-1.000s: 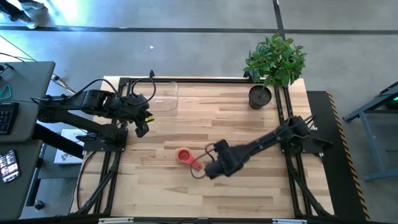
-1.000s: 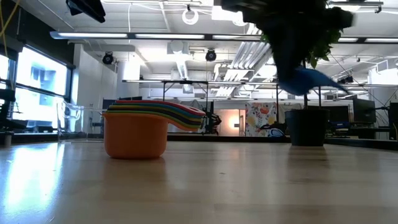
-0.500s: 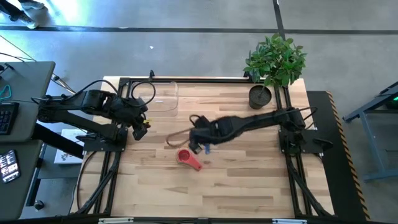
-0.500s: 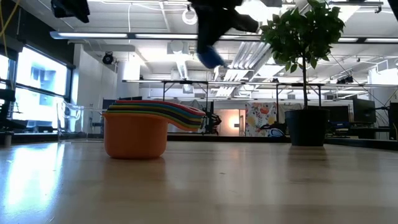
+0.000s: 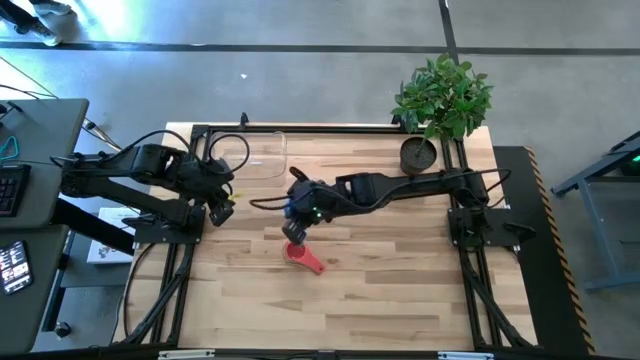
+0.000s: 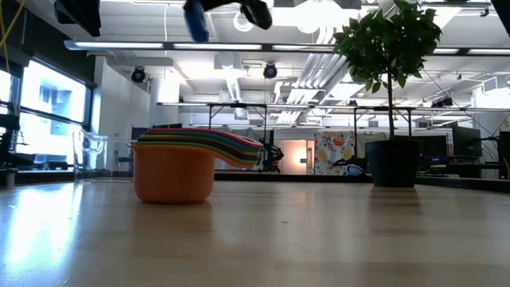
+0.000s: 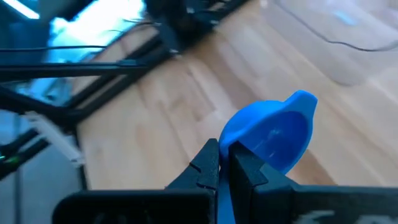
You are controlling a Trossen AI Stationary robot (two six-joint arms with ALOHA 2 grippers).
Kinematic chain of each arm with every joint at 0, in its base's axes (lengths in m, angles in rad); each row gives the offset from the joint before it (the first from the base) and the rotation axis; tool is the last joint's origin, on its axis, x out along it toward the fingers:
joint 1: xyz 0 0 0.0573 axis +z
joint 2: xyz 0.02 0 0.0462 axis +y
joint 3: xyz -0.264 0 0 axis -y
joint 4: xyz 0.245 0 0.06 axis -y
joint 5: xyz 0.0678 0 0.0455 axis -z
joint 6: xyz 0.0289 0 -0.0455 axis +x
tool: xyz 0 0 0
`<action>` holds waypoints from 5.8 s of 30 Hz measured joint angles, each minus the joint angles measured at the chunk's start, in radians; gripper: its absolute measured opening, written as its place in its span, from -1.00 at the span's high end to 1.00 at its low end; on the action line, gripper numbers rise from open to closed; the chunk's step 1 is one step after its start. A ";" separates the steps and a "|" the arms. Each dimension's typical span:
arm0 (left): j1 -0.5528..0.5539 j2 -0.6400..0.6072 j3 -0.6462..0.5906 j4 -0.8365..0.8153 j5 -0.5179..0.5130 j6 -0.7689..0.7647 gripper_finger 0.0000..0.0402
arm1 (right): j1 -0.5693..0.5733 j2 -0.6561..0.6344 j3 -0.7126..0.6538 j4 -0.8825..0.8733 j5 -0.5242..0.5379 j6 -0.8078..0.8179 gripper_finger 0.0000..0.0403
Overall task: Nest measuring cups in basket
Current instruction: Stack the blue measuring cup on top of the red measuring cup, then put the stacked measuring cups in the transparent bin
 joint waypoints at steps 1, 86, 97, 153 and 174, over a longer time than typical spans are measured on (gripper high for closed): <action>0.000 0.000 0.000 0.000 0.000 0.000 0.57 | 0.000 0.004 0.001 0.019 -0.018 -0.004 1.00; 0.000 0.000 0.000 0.006 -0.054 0.001 0.57 | 0.055 0.230 0.053 -0.145 -0.202 -0.271 0.61; 0.000 0.000 0.000 0.006 -0.054 0.001 0.57 | 0.053 0.230 0.095 -0.366 -0.037 -0.031 0.61; 0.000 0.000 0.000 0.006 -0.057 0.266 0.57 | 0.045 0.231 0.221 -0.662 0.055 0.261 0.61; 0.000 0.000 0.000 0.010 -0.069 0.118 0.57 | 0.001 -0.069 0.095 -0.837 0.374 0.002 0.61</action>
